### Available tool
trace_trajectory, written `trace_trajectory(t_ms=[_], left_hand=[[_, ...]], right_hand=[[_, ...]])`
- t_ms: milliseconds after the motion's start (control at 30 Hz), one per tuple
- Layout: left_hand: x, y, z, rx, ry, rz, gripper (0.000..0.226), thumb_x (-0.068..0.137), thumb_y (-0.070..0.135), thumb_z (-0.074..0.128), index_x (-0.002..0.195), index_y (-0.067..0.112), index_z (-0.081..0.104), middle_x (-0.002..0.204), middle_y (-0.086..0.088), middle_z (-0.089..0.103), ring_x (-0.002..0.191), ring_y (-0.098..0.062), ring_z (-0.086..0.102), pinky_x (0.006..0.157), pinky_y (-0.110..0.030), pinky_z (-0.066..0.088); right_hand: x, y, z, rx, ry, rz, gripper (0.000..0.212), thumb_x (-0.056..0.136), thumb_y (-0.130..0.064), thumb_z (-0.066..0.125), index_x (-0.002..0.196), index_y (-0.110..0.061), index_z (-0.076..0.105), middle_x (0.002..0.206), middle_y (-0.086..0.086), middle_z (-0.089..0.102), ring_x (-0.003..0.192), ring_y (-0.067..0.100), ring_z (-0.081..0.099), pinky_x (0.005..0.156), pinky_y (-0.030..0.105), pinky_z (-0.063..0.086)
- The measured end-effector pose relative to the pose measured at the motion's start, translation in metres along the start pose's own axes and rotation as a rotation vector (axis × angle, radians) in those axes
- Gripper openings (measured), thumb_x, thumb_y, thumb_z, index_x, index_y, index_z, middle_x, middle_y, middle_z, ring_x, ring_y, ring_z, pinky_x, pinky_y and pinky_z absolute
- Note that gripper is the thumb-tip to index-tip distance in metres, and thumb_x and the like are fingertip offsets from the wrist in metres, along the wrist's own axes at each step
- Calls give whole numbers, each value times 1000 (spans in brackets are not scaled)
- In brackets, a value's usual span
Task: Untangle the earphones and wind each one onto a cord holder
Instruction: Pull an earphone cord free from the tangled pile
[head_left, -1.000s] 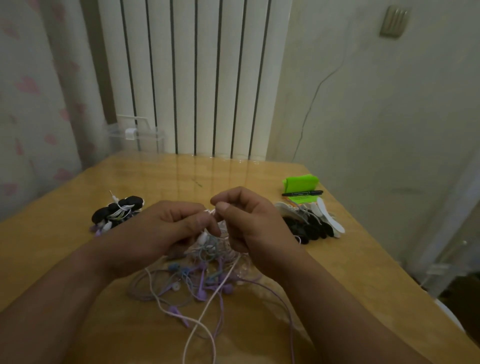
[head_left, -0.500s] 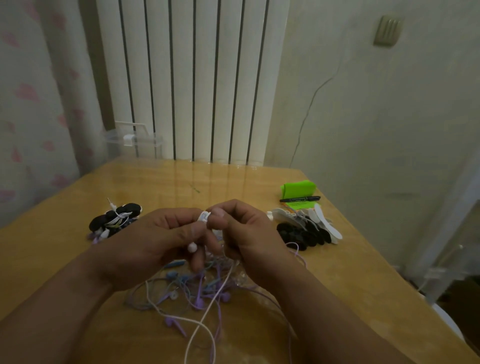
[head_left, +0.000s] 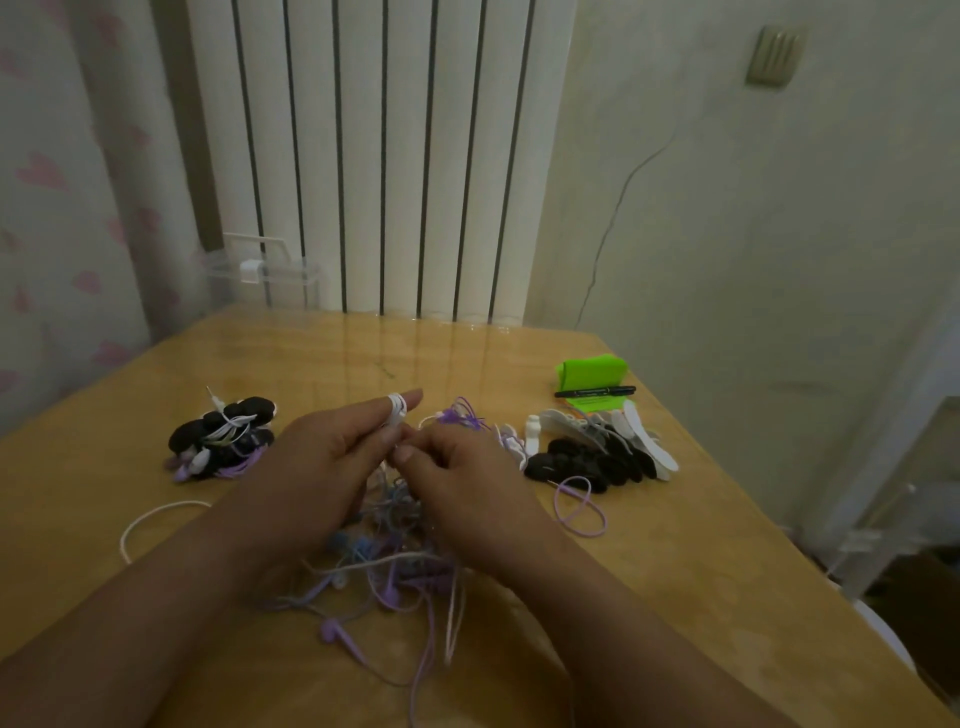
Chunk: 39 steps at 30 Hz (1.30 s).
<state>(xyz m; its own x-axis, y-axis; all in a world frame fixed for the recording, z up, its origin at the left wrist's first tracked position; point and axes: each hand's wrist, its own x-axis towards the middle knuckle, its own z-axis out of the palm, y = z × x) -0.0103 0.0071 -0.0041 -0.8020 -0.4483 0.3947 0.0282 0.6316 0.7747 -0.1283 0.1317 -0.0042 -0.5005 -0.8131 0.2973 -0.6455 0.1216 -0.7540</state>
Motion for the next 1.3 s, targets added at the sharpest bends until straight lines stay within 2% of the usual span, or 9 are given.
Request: trace_trajectory(t_ms=[33,67,100,233,600,833,1067,1200,1300], left_hand=[[-1,0,0,34,-36,8,34,108,27,47,137,38,61,91,17,71,57,0,30,52,-36,48],[-1,-1,-1,55,-74,7,34,108,30,47,137,40,61,94,32,26,57,1,27,52,-35,50],[-2,0,-3,64,-109,1,31,107,34,46,132,39,64,52,25,42,53,1,28,48,-30,46],[-2,3,-10,141,-237,-9,25,107,34,49,89,27,65,66,14,58,53,-2,47,55,-18,38],[-3,9,-16,-558,-446,-52,32,104,32,58,117,9,76,103,-27,70,47,-11,40,48,-21,36],[-2,12,-13,-680,-344,-61,36,106,13,41,123,-1,70,48,6,54,37,-7,29,44,-21,25],[2,10,-12,-541,-98,-81,39,107,6,45,144,13,55,123,-1,76,40,-8,29,46,-24,25],[0,8,-12,-332,-39,-80,38,110,8,46,144,19,56,125,7,75,43,-7,41,53,-27,33],[0,3,-11,-87,-30,-35,36,111,17,48,141,30,61,138,21,64,93,12,67,77,-12,53]], right_hand=[[0,0,-3,-2,40,5,19,102,-29,61,94,-16,72,66,-12,58,61,0,52,56,23,36],[1,1,-5,24,73,17,14,100,-27,62,94,-19,71,67,-12,60,60,-2,53,56,21,36],[0,1,-9,74,93,19,9,98,-24,63,93,-20,70,67,-14,62,60,-2,53,54,19,37],[1,-2,-21,183,157,-50,15,92,-10,63,94,-23,67,77,-5,68,67,10,62,61,36,53],[3,2,-32,725,-91,27,17,105,-13,57,115,-6,70,66,-2,56,50,9,37,47,23,33],[4,5,-14,460,-69,16,17,103,-31,63,108,-22,77,69,-1,57,59,18,43,54,34,39],[1,5,-5,282,-96,39,27,108,-32,54,105,-13,74,65,-4,60,54,18,54,55,40,47],[-1,0,-5,197,-143,16,25,107,-30,57,100,-12,74,59,-6,56,54,10,56,59,44,56],[0,0,-10,154,-112,7,25,103,-35,63,90,-17,75,69,2,66,57,0,57,67,48,57]])
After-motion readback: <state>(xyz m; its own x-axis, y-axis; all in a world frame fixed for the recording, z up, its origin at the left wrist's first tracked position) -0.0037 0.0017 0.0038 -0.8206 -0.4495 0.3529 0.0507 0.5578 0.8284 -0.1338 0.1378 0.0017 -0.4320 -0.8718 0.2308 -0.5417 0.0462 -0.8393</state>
